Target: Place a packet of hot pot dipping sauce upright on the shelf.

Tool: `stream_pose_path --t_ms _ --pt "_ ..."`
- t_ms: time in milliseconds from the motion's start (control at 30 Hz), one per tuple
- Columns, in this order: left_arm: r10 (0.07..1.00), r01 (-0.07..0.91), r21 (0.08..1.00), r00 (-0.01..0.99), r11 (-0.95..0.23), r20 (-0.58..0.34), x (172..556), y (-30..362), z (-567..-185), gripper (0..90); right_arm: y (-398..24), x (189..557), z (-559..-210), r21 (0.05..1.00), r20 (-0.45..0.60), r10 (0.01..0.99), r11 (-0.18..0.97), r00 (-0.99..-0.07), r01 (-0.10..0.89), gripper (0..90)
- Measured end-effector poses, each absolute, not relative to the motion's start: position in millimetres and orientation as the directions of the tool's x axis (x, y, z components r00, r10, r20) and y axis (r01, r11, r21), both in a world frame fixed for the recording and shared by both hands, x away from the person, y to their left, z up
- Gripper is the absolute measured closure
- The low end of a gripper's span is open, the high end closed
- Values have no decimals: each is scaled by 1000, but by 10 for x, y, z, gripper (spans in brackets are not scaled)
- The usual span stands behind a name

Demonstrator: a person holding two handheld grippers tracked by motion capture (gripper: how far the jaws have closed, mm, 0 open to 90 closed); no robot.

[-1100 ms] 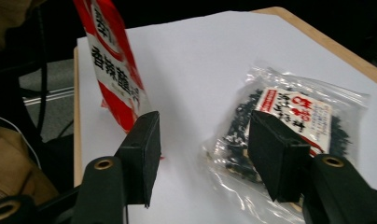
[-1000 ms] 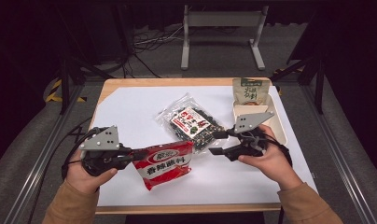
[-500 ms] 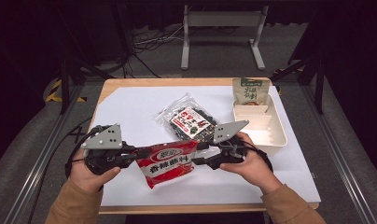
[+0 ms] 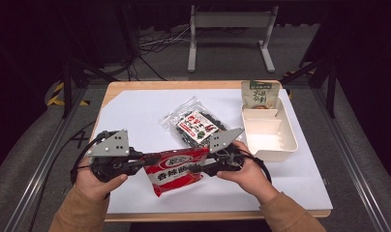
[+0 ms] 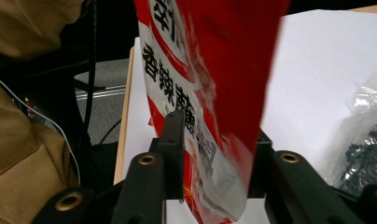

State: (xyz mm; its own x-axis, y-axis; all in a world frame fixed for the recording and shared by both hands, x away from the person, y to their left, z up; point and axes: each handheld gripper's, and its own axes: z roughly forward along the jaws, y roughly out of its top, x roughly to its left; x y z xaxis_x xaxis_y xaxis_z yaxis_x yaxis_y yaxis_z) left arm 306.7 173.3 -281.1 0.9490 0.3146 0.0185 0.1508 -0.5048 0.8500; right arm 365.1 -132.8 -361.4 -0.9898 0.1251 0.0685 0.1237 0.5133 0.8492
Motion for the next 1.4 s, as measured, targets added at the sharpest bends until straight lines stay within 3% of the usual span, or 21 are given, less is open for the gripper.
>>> stream_pose_path --t_ms 133,233,633,800,933,1100,1400 --pt "321 147 856 947 -495 23 3059 1756 -2802 897 -1328 3654 -3593 851 65 97 514 -993 106 838" --pt "324 148 859 946 -491 21 3063 1764 -2806 897 -1320 3642 -3579 846 63 77 524 -995 94 878" --pt "327 145 879 945 -454 14 3075 1801 -2822 881 -1336 3612 -3489 837 45 70 542 -997 76 889" --pt "350 134 886 936 -443 34 3063 1809 -2827 759 -1385 3607 -3425 832 43 74 549 -996 77 891" --pt "359 129 900 933 -417 33 3077 1826 -2847 562 -1454 3609 -3365 829 36 86 553 -996 78 891" --pt "358 133 908 934 -397 20 3098 1860 -2880 430 -1552 3623 -3280 828 21 106 556 -994 77 892" --pt "405 158 905 914 -396 18 3150 1947 -2929 378 -1783 3655 -3128 837 4 168 539 -986 95 893"
